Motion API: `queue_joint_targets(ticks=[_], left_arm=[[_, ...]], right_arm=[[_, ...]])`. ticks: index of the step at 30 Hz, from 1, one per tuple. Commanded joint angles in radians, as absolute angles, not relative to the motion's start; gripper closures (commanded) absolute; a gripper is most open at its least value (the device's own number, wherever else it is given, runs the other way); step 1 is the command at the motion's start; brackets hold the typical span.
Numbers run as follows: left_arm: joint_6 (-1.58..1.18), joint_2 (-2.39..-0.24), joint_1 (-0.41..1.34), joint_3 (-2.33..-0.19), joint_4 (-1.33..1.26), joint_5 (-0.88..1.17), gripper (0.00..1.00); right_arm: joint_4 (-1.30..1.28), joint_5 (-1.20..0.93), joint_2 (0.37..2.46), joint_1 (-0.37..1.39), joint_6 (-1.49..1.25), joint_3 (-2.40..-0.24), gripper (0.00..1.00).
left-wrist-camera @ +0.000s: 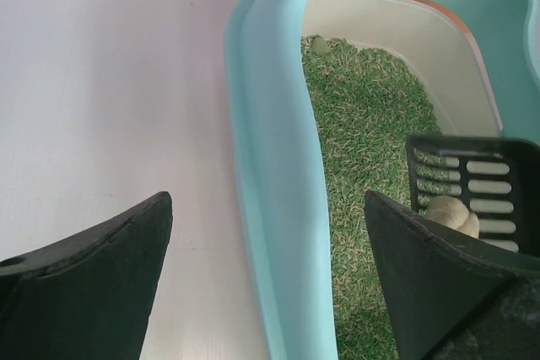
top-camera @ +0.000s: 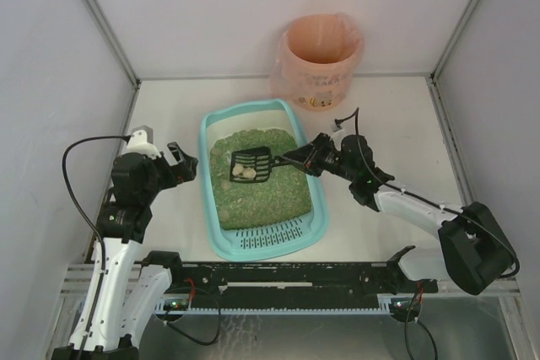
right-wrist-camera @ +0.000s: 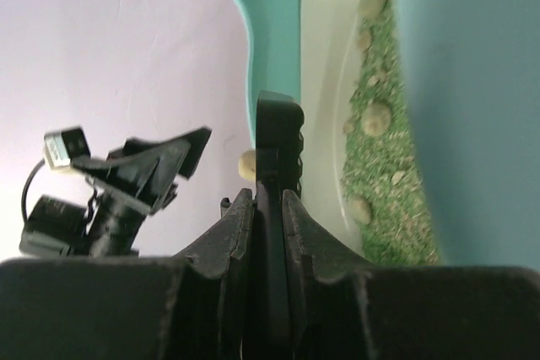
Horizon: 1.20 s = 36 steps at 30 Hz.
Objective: Clean the litter box
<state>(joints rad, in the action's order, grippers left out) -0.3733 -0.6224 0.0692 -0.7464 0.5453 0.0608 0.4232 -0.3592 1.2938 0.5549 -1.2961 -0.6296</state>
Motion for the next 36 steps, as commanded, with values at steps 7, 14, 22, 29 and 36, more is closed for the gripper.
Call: queue_joint_targets(ticks=[7,14,22,29,36], left_arm=[[-0.370,-0.632,0.054,-0.736,0.508,0.102,0.02],[-0.371,-0.626,0.052,-0.734,0.510,0.101,0.02],[-0.370,-0.636,0.047,-0.735,0.515,0.107,0.03],[-0.371,-0.627,0.043,-0.736,0.516,0.105,0.03],[-0.373,-0.619,0.039,-0.737,0.518,0.106,0.03]], right_arm=[[0.479,-0.403,1.294,0.562,-1.280,-0.700,1.00],[0.418,-0.381,1.240,0.505,-1.291,-0.716,1.00],[0.177,-0.287,1.212,0.435,-1.221,-0.931,1.00],[0.071,-0.004,1.211,0.365,-1.164,-1.090,1.00],[0.124,0.239,1.340,0.267,-1.025,-1.249,1.00]])
